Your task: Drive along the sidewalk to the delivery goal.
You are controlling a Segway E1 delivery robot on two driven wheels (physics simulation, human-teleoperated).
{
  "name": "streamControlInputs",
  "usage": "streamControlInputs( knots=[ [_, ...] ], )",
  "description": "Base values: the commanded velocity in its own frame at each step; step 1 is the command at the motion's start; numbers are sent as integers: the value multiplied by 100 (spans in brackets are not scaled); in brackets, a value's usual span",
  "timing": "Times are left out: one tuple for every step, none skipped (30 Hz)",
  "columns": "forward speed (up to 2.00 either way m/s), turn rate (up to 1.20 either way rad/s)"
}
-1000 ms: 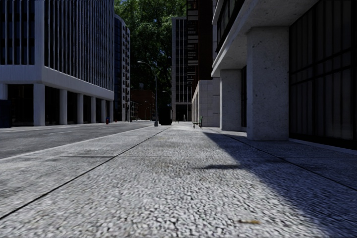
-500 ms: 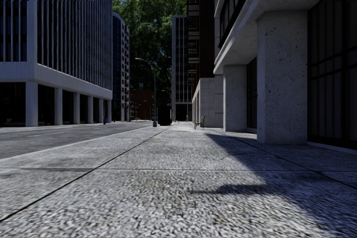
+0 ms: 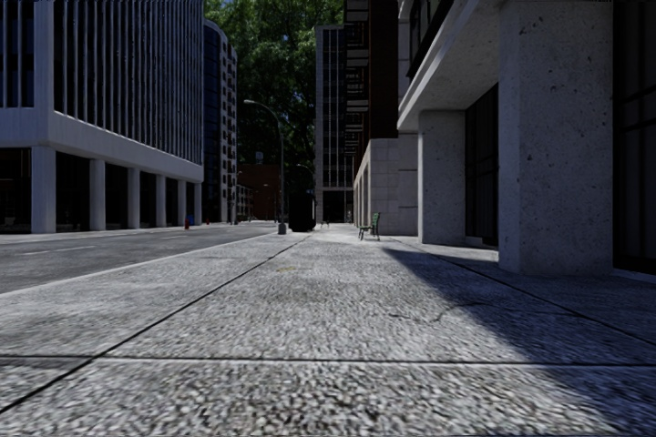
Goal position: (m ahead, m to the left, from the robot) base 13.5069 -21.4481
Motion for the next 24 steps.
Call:
streamControlInputs(
  knots=[
    [200,0],
    [200,0],
    [200,0],
    [200,0],
    [200,0],
    [200,0],
    [200,0],
    [200,0],
    [200,0],
    [200,0],
    [200,0],
    [200,0],
    [200,0],
    [200,0],
    [200,0],
    [200,0],
    [200,0],
    [200,0],
    [200,0],
    [200,0],
    [200,0],
    [200,0],
    [200,0],
    [200,0]
  ],
)
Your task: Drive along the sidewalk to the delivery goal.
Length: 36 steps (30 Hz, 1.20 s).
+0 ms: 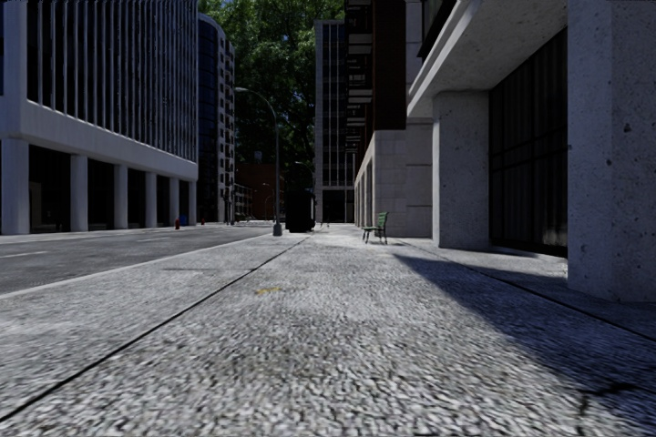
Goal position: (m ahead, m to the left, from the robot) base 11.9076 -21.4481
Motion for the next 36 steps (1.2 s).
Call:
streamControlInputs(
  knots=[
    [200,0],
    [200,0],
    [200,0],
    [200,0],
    [200,0],
    [200,0],
    [200,0],
    [200,0],
    [200,0],
    [200,0],
    [200,0],
    [200,0],
    [200,0],
    [200,0],
    [200,0],
    [200,0],
    [200,0],
    [200,0],
    [200,0],
    [200,0],
    [200,0],
    [200,0],
    [200,0],
    [200,0],
    [200,0],
    [200,0],
    [200,0],
    [200,0],
    [200,0],
    [200,0],
    [200,0],
    [200,0],
    [200,0],
    [200,0],
    [200,0],
    [200,0]
  ],
)
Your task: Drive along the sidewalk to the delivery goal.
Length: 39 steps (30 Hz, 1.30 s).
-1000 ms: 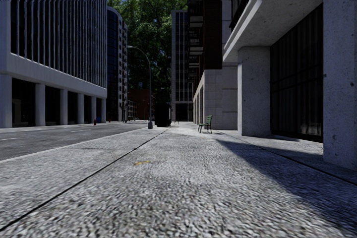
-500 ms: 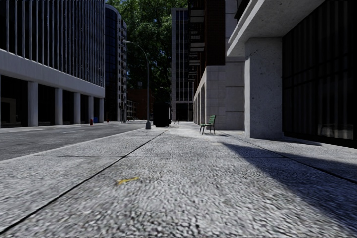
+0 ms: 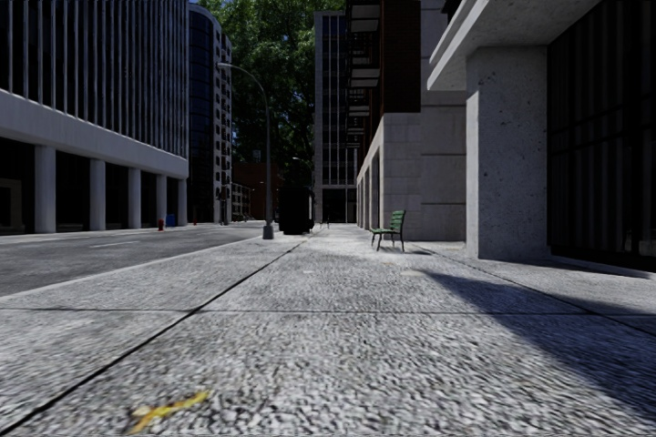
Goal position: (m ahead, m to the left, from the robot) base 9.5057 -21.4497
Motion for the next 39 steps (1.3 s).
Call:
streamControlInputs(
  knots=[
    [200,0],
    [200,0],
    [200,0],
    [200,0],
    [200,0],
    [200,0],
    [200,0],
    [200,0],
    [200,0],
    [200,0],
    [200,0],
    [200,0],
    [200,0],
    [200,0],
    [200,0],
    [200,0],
    [200,0],
    [200,0],
    [200,0],
    [200,0],
    [200,0],
    [200,0],
    [200,0],
    [200,0],
    [200,0],
    [200,0],
    [200,0],
    [200,0],
    [200,0],
    [200,0],
    [200,0],
    [200,0],
    [200,0],
    [200,0],
    [200,0],
    [200,0],
    [200,0],
    [200,0],
    [200,0]
  ],
)
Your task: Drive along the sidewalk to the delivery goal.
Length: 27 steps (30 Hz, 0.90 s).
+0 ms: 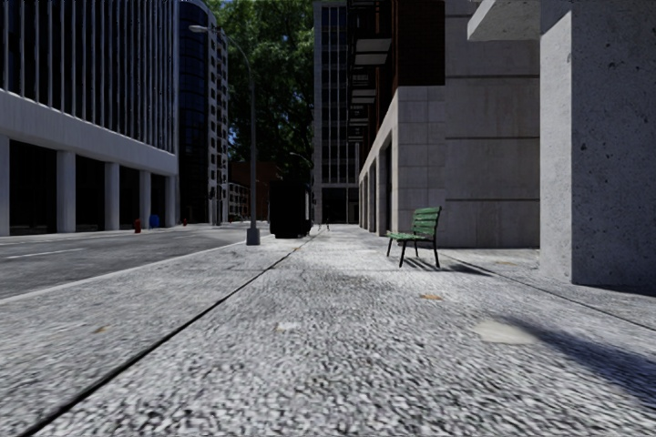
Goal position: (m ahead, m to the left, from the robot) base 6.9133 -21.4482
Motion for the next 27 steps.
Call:
streamControlInputs(
  knots=[
    [200,0],
    [200,0],
    [200,0],
    [200,0],
    [200,0],
    [200,0],
    [200,0],
    [200,0],
    [200,0],
    [200,0],
    [200,0],
    [200,0],
    [200,0],
    [200,0],
    [200,0],
    [200,0],
    [200,0],
    [200,0],
    [200,0],
    [200,0],
    [200,0],
    [200,0],
    [200,0],
    [200,0],
    [200,0],
    [200,0],
    [200,0]
  ],
)
